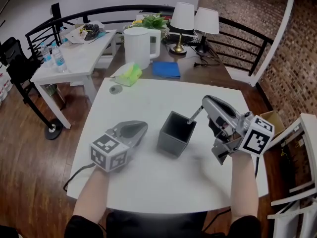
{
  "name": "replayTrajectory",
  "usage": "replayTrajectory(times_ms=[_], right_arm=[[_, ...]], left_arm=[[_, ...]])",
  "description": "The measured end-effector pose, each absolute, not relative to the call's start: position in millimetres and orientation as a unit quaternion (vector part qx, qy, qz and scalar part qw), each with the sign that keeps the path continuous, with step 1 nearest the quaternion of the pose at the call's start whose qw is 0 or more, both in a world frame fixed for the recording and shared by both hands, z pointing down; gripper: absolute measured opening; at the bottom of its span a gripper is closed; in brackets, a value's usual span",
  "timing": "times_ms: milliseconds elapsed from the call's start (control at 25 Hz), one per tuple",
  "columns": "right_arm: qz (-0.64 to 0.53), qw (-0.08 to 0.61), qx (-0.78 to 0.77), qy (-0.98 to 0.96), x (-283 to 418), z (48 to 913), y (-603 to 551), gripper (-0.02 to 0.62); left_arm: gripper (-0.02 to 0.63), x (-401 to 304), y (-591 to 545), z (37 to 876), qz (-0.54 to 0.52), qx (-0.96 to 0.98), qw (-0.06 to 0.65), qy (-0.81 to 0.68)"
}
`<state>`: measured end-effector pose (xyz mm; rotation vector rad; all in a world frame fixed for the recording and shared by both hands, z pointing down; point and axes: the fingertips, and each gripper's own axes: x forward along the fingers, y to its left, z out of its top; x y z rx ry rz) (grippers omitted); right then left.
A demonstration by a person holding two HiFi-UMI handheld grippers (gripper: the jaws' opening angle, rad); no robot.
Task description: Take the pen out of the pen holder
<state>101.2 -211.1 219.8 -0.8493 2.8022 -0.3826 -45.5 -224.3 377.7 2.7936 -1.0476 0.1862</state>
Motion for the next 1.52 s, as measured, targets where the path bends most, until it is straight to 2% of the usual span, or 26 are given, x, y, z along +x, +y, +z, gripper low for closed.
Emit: replayTrajectory(times_ms=[120,320,440,720,1040,1280,1520], right_arm=[[-0.137,0.135,-0.271,0.943,126.7,202.7,-203.4,0.035],[-0.067,0.118,-0.296,0.946,166.0,177.5,-185.3,0.035],[-0.076,0.112,-0.305,0.943,187.6,176.9,-182.2,0.035],[-0.234,-0.021,-0.286,0.929,172.9,280.8,-200.2,0.035],[-0.331,-0.042,-0.374,0.865,168.2,361.6,-252.3,0.044],[-0.242,-0.116,-0.504,0.821,172.9,398.6,-282.2,0.046],[-0.252,-0.079,-0.524,0.810,175.3,407.6,-288.7,0.049]], left_arm=[[0.005,-46.9,-225.0,378.1,0.063,0.931,0.076,-0.352],[0.005,-48.1,-225.3,379.2,0.064,0.929,0.077,-0.355],[0.005,-47.8,-225.3,378.8,0.064,0.929,0.078,-0.356],[0.005,-47.5,-226.1,378.7,0.066,0.928,0.079,-0.357],[0.005,-46.1,-225.8,380.3,0.069,0.930,0.081,-0.353],[0.005,-43.9,-225.3,382.4,0.071,0.931,0.083,-0.348],[0.005,-44.7,-225.6,380.6,0.072,0.932,0.081,-0.345]])
